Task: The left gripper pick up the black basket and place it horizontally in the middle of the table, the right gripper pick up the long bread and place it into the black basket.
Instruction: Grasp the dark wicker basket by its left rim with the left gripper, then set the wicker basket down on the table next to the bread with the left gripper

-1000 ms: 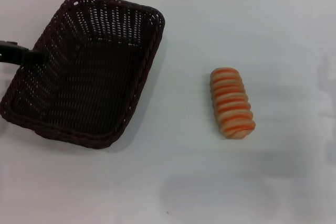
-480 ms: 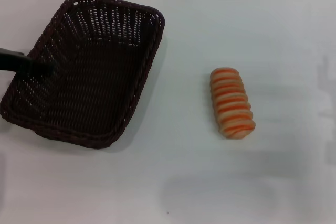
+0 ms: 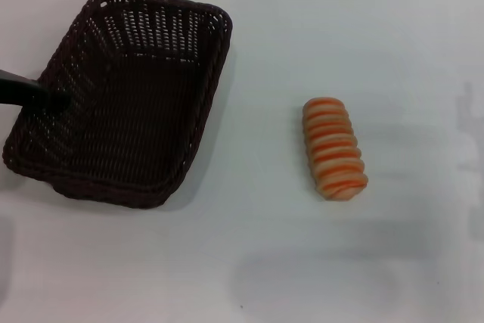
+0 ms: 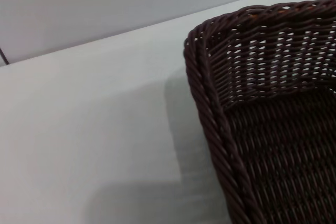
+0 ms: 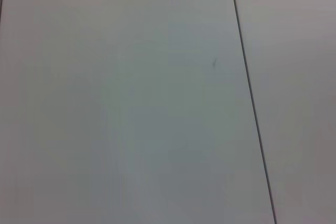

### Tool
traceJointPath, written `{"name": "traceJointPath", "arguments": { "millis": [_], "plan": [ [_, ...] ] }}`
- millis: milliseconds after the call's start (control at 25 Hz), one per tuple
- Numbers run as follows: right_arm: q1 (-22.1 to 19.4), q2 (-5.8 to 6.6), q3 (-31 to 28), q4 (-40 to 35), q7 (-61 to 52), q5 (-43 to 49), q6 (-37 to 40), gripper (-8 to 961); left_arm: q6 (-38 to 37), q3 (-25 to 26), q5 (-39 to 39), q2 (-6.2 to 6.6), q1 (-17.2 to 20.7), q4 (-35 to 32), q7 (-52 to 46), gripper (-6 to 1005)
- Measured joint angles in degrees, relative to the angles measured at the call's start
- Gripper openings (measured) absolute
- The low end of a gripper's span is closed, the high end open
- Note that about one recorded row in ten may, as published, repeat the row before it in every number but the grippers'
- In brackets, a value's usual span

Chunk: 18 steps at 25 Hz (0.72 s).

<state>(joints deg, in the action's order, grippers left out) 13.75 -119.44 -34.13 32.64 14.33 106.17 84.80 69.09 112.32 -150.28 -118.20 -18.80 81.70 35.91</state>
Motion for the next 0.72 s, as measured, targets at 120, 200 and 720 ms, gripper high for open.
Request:
{"name": "traceJointPath", "arguments": {
  "millis": [120, 200, 720],
  "plan": [
    [-0.1, 0.00, 0.0, 0.0, 0.0, 0.0, 0.1, 610, 0.0, 0.0, 0.0, 0.01, -0.1, 0.0, 0.0, 560],
    [-0.2, 0.00, 0.1, 0.0, 0.0, 0.0, 0.3, 610, 0.1, 0.0, 0.0, 0.01, -0.1, 0.1, 0.1, 517],
    [-1.8, 0.00, 0.7, 0.8, 0.0, 0.0, 2.5, 610, 1.4, 0.7, 0.7, 0.19, 0.7, 7.2, 4.2, 225]
  ]
}}
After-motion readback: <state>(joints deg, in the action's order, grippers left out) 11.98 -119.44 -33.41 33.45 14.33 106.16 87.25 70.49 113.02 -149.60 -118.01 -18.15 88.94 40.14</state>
